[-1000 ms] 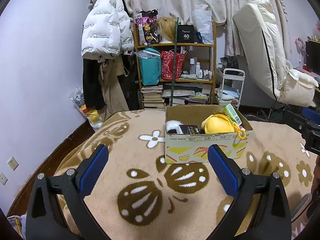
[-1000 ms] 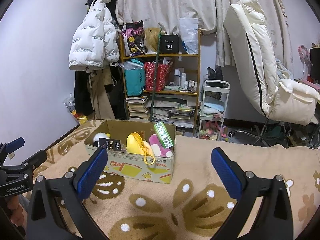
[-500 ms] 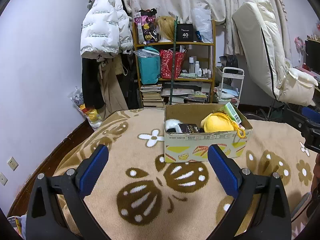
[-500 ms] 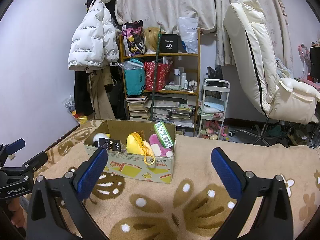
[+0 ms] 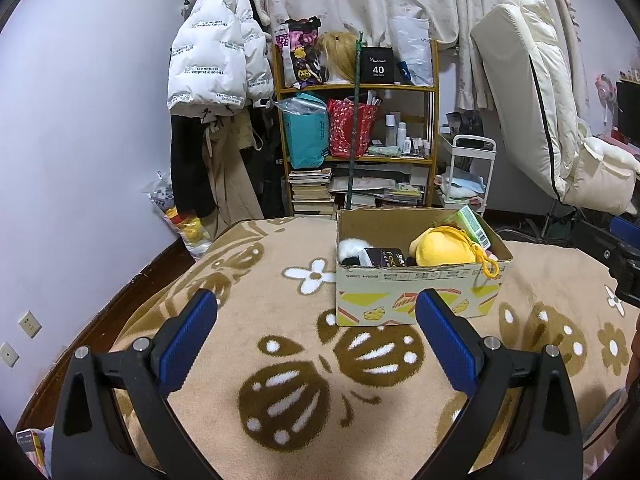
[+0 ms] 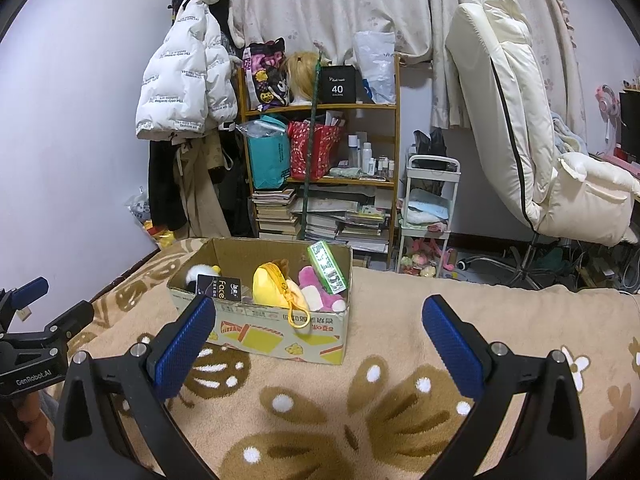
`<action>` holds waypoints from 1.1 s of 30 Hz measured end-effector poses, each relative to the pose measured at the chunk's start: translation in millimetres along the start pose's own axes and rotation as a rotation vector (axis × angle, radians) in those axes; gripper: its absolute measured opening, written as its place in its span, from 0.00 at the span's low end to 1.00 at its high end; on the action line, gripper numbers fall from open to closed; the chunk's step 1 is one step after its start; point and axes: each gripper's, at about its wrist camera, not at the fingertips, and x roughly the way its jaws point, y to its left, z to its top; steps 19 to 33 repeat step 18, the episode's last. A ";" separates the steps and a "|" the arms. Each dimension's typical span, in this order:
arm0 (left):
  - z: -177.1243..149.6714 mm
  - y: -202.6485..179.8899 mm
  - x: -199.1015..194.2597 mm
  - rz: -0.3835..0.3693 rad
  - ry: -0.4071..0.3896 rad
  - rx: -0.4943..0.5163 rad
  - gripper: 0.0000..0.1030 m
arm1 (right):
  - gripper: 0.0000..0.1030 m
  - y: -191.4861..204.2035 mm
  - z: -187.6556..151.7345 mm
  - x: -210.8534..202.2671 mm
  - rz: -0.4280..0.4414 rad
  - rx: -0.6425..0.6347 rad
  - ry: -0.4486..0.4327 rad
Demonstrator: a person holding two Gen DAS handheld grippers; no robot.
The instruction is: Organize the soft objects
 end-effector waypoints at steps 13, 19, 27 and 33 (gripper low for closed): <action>1.1 0.4 0.2 -0.005 0.004 -0.002 0.96 | 1.00 -2.1 1.1 0.5 0.001 0.001 0.001; 0.0 0.2 0.0 0.001 0.007 -0.004 0.96 | 1.00 -2.2 1.3 0.8 0.002 0.001 0.002; 0.0 0.2 0.0 0.001 0.007 -0.004 0.96 | 1.00 -2.2 1.3 0.8 0.002 0.001 0.002; 0.0 0.2 0.0 0.001 0.007 -0.004 0.96 | 1.00 -2.2 1.3 0.8 0.002 0.001 0.002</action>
